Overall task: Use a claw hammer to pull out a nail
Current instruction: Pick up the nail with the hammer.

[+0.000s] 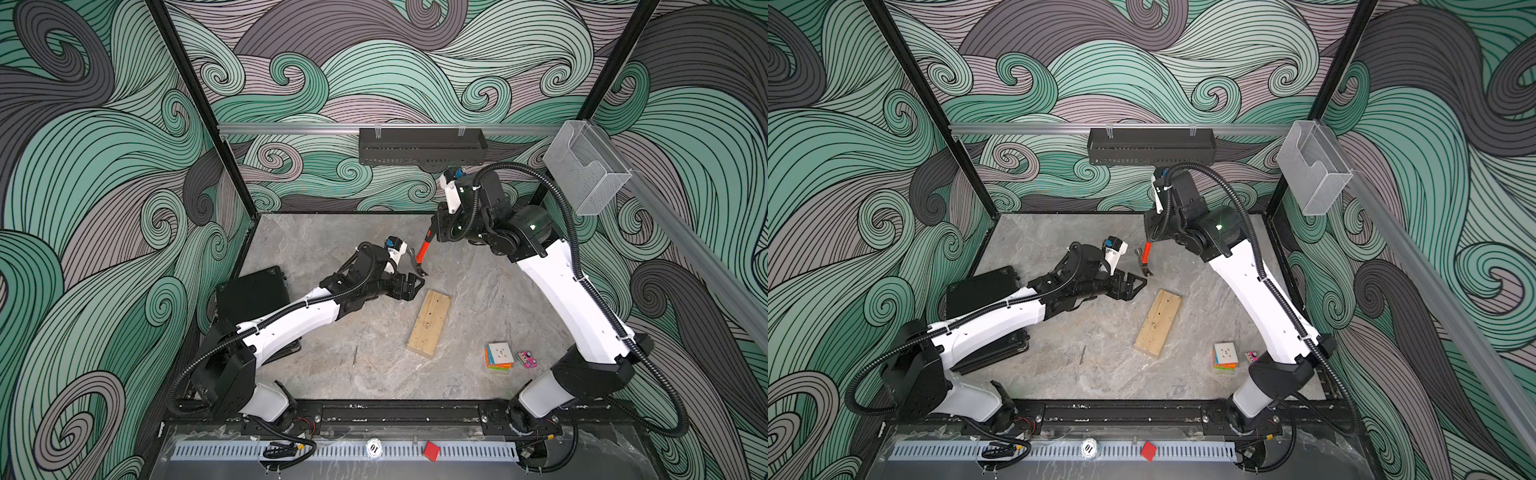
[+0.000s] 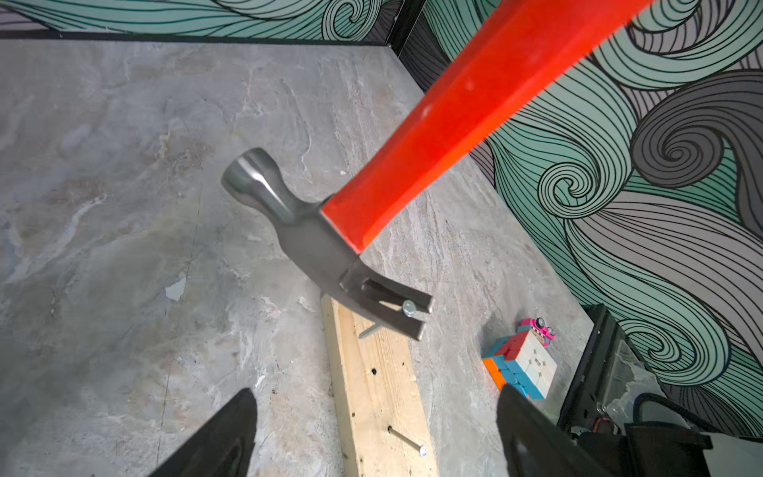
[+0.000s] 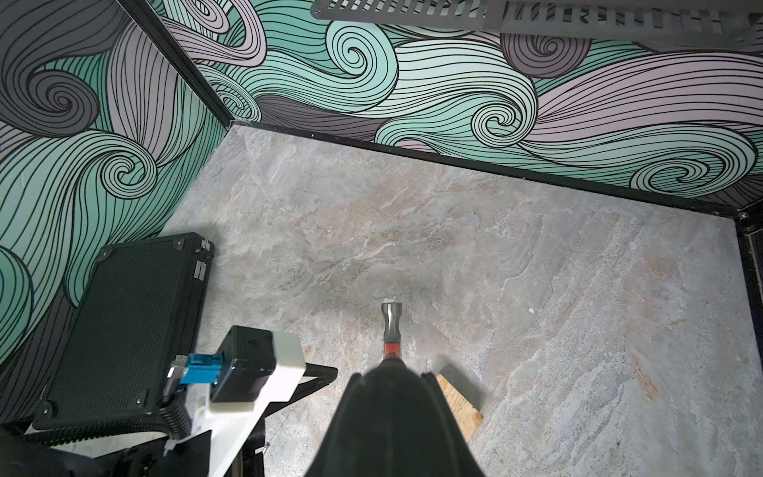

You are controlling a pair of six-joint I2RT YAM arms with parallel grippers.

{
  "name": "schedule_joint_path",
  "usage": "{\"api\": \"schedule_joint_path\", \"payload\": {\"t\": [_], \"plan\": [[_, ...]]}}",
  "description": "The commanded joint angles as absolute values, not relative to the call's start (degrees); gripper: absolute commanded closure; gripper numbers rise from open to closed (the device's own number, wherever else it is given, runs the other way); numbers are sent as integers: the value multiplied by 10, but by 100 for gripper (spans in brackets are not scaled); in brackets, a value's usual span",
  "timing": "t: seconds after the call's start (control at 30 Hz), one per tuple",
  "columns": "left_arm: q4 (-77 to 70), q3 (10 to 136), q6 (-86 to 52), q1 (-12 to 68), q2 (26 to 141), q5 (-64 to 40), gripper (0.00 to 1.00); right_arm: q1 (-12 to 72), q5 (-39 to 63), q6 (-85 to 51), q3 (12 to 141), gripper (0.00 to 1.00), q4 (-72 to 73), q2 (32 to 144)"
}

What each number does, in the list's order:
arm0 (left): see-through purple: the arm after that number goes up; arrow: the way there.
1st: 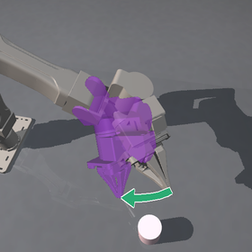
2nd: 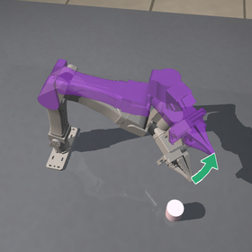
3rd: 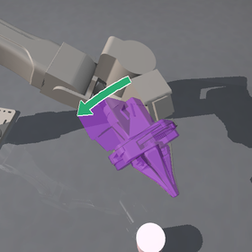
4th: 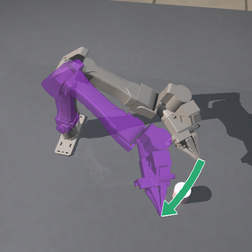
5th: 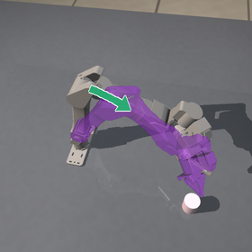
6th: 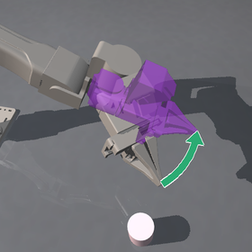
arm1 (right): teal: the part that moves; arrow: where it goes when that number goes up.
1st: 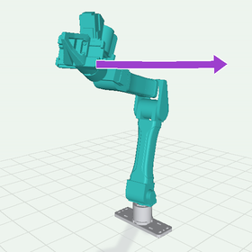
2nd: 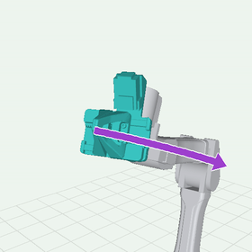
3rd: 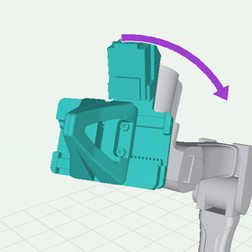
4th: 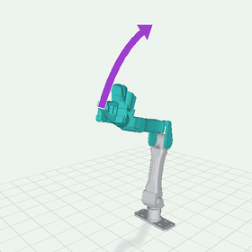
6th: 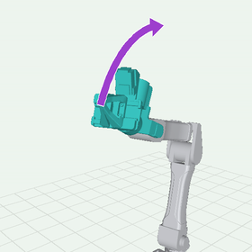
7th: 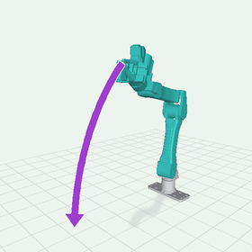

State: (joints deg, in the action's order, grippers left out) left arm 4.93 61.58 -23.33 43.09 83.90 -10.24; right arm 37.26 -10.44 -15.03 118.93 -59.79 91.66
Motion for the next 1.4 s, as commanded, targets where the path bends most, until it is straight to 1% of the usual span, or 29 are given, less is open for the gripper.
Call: {"api": "schedule_joint_path", "payload": {"t": [0.0,0.07,0.23,0.27,0.33,0.47,0.77,1.0,1.37], "plan": [[7,628,-249,428,861,-122,14,369,-105,-162,1216,97,-551,906],[-16,628,-257,427,873,-127,15,367,-104,-164,1217,97,-551,904],[-44,640,-265,429,900,-148,22,369,-107,-167,1217,97,-546,900],[-45,642,-266,429,904,-150,24,369,-107,-167,1217,97,-544,898],[-49,646,-266,428,910,-156,32,368,-106,-169,1217,97,-542,898],[-47,658,-259,428,923,-159,37,368,-104,-172,1217,97,-538,894],[-53,664,-265,429,929,-167,54,366,-110,-177,1214,96,-534,888],[-52,668,-271,428,935,-171,61,362,-105,-181,1212,96,-528,881],[-34,681,-277,429,937,-182,78,358,-106,-183,1205,96,-527,878]]}}
